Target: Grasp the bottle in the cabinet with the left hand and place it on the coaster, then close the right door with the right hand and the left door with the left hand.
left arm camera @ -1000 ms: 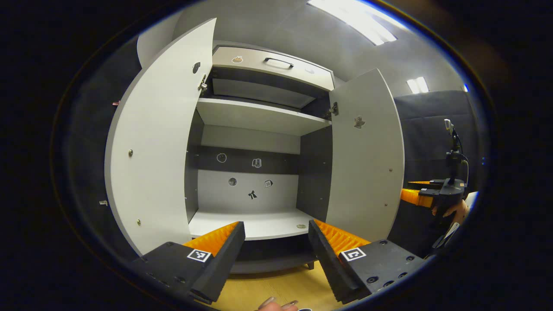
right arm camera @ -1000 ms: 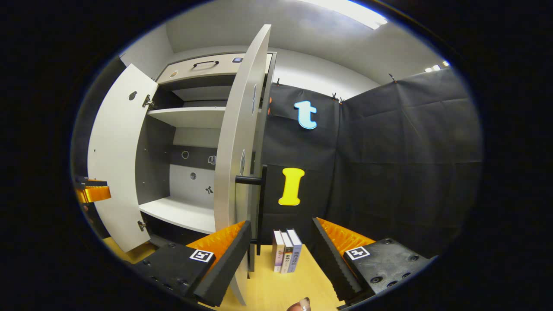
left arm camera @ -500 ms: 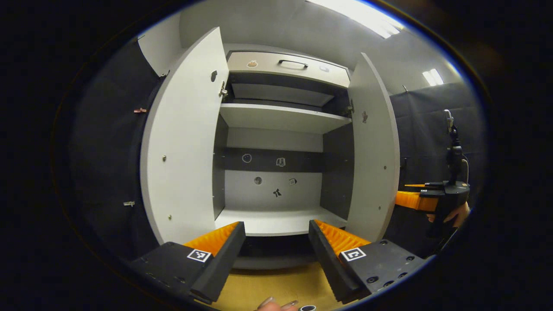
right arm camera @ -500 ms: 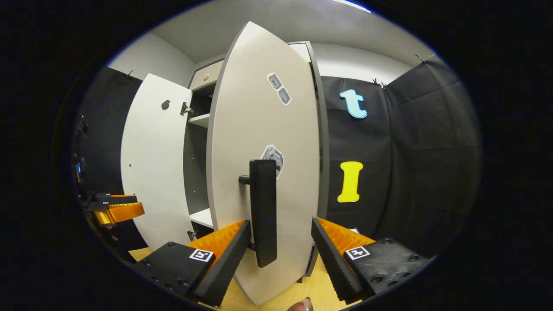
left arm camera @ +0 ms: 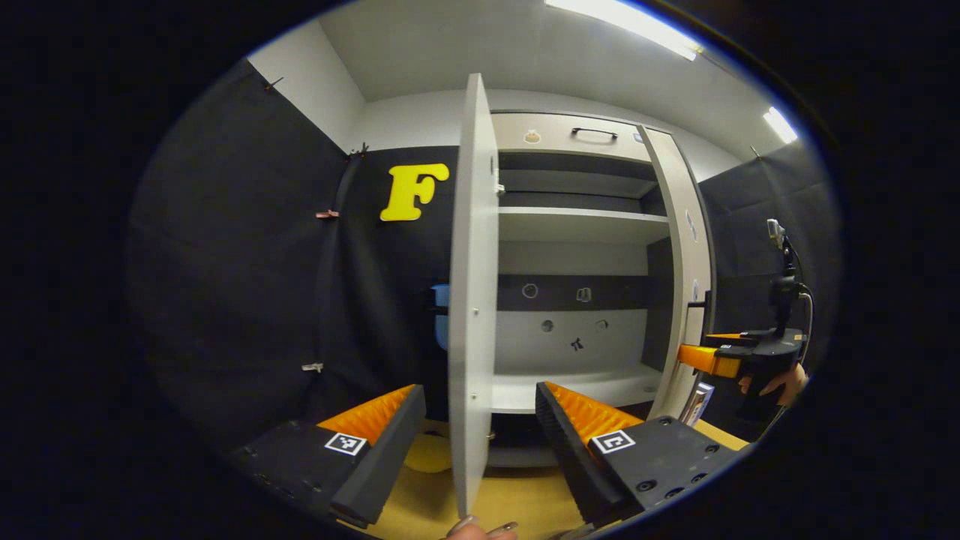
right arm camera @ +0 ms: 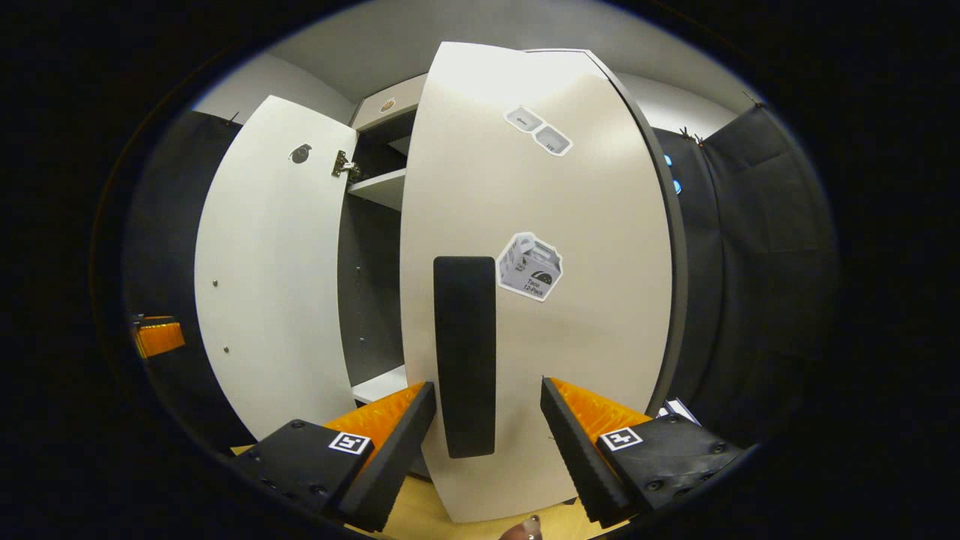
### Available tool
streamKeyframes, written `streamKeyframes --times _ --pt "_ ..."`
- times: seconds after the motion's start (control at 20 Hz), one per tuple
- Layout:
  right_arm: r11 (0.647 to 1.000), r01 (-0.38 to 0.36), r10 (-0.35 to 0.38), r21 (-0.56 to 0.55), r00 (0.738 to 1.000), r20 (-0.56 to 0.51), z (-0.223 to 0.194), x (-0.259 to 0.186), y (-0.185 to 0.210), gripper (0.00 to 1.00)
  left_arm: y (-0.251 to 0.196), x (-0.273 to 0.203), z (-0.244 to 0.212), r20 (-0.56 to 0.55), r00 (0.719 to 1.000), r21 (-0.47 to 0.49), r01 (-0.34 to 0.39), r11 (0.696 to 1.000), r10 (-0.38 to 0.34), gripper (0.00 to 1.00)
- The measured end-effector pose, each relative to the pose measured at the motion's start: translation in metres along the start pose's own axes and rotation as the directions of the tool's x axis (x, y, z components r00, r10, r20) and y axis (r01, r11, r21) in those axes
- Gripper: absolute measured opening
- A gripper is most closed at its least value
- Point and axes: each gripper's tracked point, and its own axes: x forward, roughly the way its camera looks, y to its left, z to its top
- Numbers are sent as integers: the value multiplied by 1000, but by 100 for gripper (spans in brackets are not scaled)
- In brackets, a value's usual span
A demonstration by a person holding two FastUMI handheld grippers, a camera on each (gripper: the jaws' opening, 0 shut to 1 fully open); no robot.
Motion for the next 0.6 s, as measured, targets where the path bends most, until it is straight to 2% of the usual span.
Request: streamKeyframes --times 0.2,0.4,0.6 --pt "998 63 -62 -5 998 14 -1 28 4 95 37 7 0 4 999 4 -49 999 49 93" --pt "991 129 -128 -39 992 21 0 51 6 95 31 8 -3 3 1000 -28 7 1000 -6 93" --pt "987 162 -161 -14 987 9 -3 64 7 95 26 10 -1 17 997 -41 76 996 -76 93"
